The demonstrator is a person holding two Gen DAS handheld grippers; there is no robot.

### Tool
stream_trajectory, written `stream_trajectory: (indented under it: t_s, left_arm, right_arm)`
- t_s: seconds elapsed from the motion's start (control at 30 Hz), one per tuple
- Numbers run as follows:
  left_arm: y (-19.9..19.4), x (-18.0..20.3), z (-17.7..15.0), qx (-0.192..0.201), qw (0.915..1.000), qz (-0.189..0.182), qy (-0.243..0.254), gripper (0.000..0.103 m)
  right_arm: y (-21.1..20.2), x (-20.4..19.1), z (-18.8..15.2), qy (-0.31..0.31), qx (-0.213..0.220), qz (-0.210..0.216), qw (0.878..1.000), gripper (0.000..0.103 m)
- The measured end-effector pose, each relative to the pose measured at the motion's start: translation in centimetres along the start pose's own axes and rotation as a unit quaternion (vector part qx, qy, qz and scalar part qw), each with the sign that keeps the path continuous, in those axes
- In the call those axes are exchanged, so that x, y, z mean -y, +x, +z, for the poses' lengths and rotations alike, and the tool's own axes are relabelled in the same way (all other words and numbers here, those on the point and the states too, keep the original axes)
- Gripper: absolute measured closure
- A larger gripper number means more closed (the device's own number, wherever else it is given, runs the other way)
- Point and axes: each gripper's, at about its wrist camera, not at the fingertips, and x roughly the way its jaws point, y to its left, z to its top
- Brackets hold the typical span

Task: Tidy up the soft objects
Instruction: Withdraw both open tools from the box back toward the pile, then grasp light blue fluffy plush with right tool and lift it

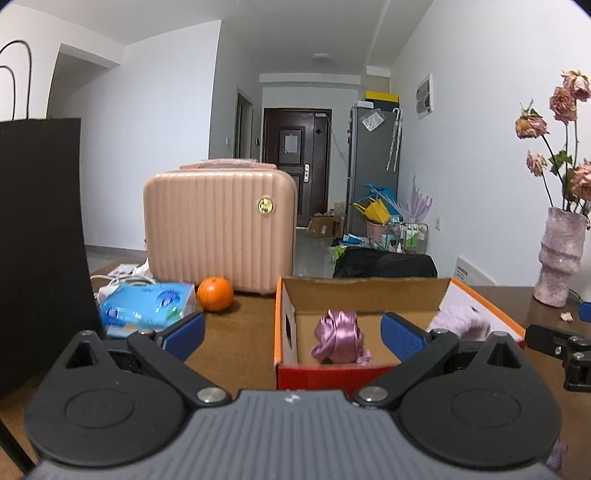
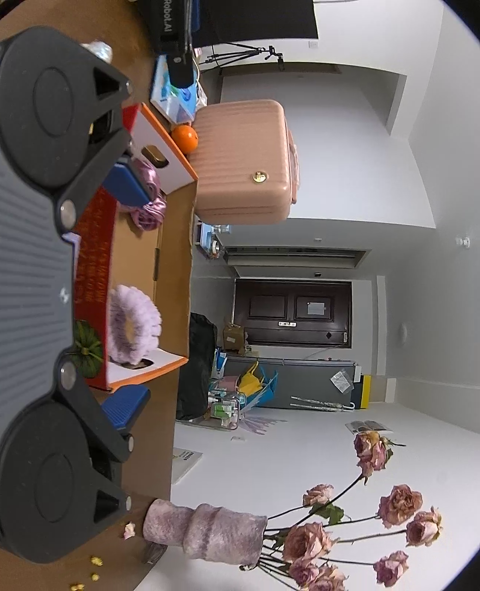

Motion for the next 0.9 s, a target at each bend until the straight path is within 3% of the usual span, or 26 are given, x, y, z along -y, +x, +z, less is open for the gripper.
stream_trajectory:
  t_s: [0.5,0.9]
  left_arm:
    - [-4.6,-1.3,-4.8,-0.042,0.9986,-0.026,0.018,0.000]
    - [-6.6,-1.1,-8.3,-0.094,0.9939,-0.042,0.040,0.000]
  right_arm:
    - [-5.7,-1.0,-5.1,0.013,-0.025,0.011,1.000,0.000]
    - [-7.7,-3.5,-8.2,-0.019,-0.088,0.034,0.995,0.000]
